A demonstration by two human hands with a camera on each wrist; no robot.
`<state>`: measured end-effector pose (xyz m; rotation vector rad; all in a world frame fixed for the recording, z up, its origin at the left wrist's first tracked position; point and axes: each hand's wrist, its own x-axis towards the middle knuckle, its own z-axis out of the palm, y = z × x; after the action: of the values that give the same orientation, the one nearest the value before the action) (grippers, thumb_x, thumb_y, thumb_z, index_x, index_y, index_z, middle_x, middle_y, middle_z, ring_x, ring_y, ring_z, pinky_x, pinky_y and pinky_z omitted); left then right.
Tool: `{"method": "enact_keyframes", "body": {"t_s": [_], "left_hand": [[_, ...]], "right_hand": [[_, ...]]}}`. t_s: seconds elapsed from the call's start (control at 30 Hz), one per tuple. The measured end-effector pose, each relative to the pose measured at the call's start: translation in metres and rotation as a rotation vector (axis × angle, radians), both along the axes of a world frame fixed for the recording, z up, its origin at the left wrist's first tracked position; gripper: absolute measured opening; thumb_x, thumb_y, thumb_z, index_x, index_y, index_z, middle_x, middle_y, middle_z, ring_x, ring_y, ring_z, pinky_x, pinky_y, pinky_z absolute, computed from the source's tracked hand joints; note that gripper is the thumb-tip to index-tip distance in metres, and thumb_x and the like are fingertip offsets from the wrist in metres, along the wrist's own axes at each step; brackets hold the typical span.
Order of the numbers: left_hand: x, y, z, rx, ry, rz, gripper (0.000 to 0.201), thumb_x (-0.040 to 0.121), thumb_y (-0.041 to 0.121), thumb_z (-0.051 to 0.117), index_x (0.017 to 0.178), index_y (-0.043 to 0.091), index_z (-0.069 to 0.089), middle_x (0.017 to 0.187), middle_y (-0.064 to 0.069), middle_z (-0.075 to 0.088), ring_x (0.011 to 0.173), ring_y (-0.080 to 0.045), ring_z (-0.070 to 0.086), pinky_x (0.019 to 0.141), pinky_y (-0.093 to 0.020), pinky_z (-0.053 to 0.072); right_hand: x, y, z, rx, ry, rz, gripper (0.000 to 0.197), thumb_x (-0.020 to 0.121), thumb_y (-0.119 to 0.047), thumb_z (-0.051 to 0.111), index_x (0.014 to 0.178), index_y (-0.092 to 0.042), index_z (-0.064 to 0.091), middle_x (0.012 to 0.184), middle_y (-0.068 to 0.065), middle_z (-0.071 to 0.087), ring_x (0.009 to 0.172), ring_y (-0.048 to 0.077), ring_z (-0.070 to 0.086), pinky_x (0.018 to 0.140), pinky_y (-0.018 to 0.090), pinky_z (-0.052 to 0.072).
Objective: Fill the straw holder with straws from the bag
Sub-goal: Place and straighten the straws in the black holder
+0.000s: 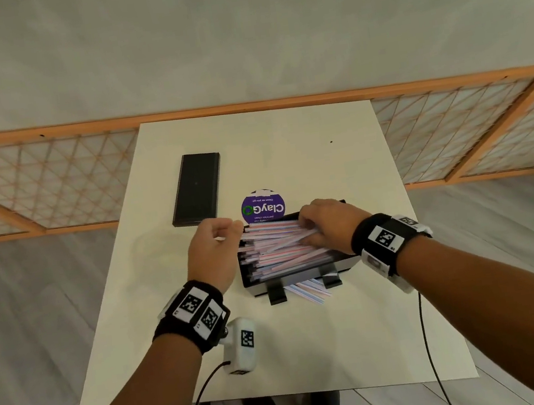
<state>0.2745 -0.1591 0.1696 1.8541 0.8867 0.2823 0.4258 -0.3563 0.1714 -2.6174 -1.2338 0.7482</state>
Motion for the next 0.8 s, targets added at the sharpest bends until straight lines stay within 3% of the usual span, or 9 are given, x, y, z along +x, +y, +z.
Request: {"method": "enact_keyframes", "body": {"t_s": [0.13,0.23,0.33,0.47,0.57,0.67,0.73,0.8], "left_hand": [[0.008,-0.009,-0.01,0.012,-0.011,-0.087,0.016,0.098,0.032,0.062,0.107,0.018,0.066,0.102,0.007,0.067,0.093,-0.004,0.062,0.072,-0.015,0.047],[0.014,-0.015,-0.016,0.037,0.003,-0.178,0.019,0.097,0.034,0.065,0.11,0.021,0.063,0.108,0.006,0.065,0.098,-0.007,0.062,0.075,-0.015,0.047],[0.019,-0.018,-0.021,0.084,0.012,-0.245,0.028,0.091,0.038,0.073,0.112,0.024,0.062,0.112,0.003,0.063,0.1,-0.007,0.062,0.084,-0.026,0.056],[0.017,-0.018,-0.015,0.238,0.012,-0.306,0.034,0.088,0.037,0.078,0.113,0.024,0.06,0.113,0.003,0.054,0.102,-0.009,0.059,0.085,-0.026,0.055],[0.013,-0.021,-0.011,0.357,-0.011,-0.4,0.035,0.087,0.039,0.079,0.113,0.024,0.06,0.115,0.006,0.049,0.107,-0.009,0.057,0.086,-0.026,0.056],[0.009,-0.029,-0.01,0.548,-0.022,-0.506,0.039,0.084,0.046,0.079,0.113,0.024,0.064,0.117,0.005,0.051,0.111,-0.014,0.052,0.09,-0.033,0.053],[0.006,-0.034,-0.013,0.677,-0.04,-0.567,0.05,0.081,0.053,0.078,0.119,0.023,0.065,0.123,0.003,0.052,0.114,-0.02,0.05,0.098,-0.041,0.047],[0.004,-0.037,-0.02,0.736,0.009,-0.641,0.07,0.079,0.064,0.072,0.134,0.025,0.056,0.141,-0.001,0.046,0.131,-0.024,0.043,0.117,-0.048,0.032]], "right_hand": [[0.0,0.002,0.0,0.068,0.009,-0.019,0.021,0.098,-0.029,0.058,0.115,-0.017,0.062,0.111,0.008,0.059,0.103,0.026,0.058,0.08,0.028,0.037],[-0.007,0.005,-0.002,0.081,-0.007,0.0,0.025,0.102,-0.027,0.052,0.121,-0.015,0.062,0.114,0.011,0.06,0.104,0.028,0.059,0.085,0.03,0.042],[-0.015,0.012,-0.007,0.128,-0.053,0.023,0.027,0.099,-0.029,0.057,0.122,-0.017,0.065,0.116,0.009,0.059,0.108,0.027,0.057,0.092,0.035,0.046],[-0.02,0.011,-0.008,0.195,-0.092,-0.015,0.035,0.094,-0.033,0.064,0.126,-0.018,0.062,0.123,0.007,0.058,0.114,0.026,0.053,0.1,0.039,0.046],[-0.026,-0.004,-0.004,0.392,-0.188,-0.072,0.031,0.092,-0.025,0.068,0.121,-0.013,0.066,0.116,0.008,0.061,0.105,0.027,0.057,0.094,0.036,0.049],[-0.041,-0.026,0.007,0.549,-0.238,-0.164,0.016,0.095,-0.024,0.063,0.109,-0.017,0.069,0.104,0.001,0.064,0.093,0.02,0.06,0.081,0.03,0.051],[-0.058,-0.042,0.008,0.539,-0.162,-0.236,0.01,0.095,-0.027,0.058,0.094,-0.023,0.067,0.09,-0.006,0.065,0.08,0.015,0.06,0.07,0.029,0.05],[-0.076,-0.054,-0.005,0.44,-0.032,-0.293,0.014,0.093,-0.032,0.055,0.083,-0.025,0.061,0.076,-0.008,0.062,0.071,0.017,0.058,0.064,0.033,0.048]]}}
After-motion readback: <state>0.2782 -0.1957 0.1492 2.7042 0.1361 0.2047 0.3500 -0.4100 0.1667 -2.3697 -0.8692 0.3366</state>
